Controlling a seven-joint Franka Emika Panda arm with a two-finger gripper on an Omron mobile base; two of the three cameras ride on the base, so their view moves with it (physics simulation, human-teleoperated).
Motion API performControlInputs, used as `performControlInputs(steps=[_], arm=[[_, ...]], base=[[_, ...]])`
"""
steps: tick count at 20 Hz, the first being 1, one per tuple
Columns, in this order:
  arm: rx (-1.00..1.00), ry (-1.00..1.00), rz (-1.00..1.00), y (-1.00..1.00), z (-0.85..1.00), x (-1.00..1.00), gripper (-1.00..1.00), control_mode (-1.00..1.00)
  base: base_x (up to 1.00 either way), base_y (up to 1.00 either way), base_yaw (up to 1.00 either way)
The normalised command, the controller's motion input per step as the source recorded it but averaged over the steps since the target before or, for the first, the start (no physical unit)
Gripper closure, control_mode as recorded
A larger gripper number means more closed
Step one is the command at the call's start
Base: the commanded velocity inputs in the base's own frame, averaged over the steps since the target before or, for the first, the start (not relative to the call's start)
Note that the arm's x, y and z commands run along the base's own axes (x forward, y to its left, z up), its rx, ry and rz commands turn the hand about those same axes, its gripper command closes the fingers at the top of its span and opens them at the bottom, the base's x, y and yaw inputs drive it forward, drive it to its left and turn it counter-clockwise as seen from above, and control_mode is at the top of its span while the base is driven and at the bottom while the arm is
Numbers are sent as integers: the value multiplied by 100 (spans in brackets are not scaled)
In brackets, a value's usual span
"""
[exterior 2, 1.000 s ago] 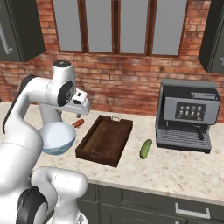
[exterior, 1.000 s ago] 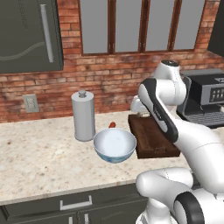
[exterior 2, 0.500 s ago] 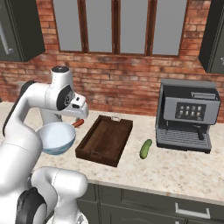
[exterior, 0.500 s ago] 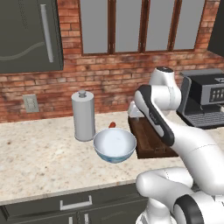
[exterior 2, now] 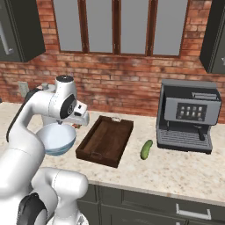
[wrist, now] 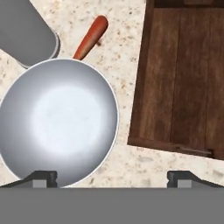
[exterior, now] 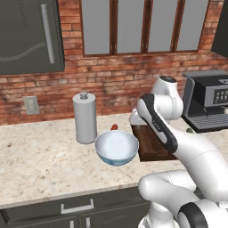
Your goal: Place the two vegetables and bowl onto the tray for setting up a vegetable dip station.
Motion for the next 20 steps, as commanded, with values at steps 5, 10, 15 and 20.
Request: performControlInputs(steps=[5,10,15,20], arm=[[9,0,0,8,-25,10,-100,-100],[1,0,0,13,-23,13,-100,-100],[0,0,0,5,-24,13,-100,-100],[0,1,0,0,-26,12,-100,-100]], base=[[0,0,0],[0,0,0],[0,0,0],[0,0,0]])
